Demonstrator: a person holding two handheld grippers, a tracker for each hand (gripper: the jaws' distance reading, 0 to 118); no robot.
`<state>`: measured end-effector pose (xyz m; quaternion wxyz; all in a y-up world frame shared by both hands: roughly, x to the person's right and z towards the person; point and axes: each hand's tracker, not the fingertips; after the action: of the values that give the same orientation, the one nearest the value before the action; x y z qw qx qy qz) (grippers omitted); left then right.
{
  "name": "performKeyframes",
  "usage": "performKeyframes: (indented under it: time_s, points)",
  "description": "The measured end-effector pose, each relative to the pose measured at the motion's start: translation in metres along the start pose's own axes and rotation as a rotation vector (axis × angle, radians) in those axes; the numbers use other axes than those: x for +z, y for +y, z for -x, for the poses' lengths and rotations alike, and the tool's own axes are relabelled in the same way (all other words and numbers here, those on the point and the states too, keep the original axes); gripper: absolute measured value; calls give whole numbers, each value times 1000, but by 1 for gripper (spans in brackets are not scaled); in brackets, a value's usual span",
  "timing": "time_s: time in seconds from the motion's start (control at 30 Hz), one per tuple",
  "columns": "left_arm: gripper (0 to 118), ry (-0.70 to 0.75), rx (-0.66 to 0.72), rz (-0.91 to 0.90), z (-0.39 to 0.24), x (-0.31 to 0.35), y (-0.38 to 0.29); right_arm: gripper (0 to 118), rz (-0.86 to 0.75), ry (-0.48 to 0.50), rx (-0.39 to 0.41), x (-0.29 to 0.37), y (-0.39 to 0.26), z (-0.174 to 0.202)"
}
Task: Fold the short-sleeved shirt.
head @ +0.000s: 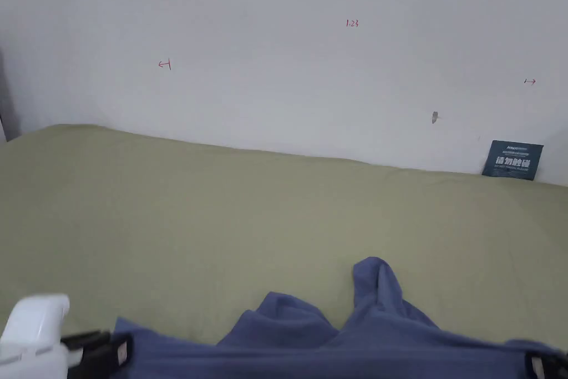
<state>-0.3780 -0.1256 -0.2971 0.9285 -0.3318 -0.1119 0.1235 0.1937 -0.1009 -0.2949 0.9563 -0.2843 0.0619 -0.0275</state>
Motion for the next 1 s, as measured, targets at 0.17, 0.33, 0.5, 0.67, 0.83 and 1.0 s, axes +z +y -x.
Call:
performKeyframes:
  time_s: [0.17, 0.33, 0.5, 0.67, 0.83, 1.0]
  points:
    - [1, 10, 104, 119, 19, 8, -60, 4, 66, -18, -64, 13, -66, 0]
    - [1, 48, 121, 154, 31, 16, -88, 4, 115, -7, -68, 24, -93, 9]
    - [2, 58, 157, 169, 33, 16, -107, 4, 139, -43, -96, 25, -104, 12]
    - [102, 37, 158, 89, 18, 21, -105, 84, 77, 4, -98, 37, -97, 16]
    - [102, 91, 59, -170, -27, 51, -55, 91, -135, -13, -65, 72, -57, 36]
    - [100, 242, -79, -403, -92, 75, -29, 91, -416, -184, 0, 112, -28, 74]
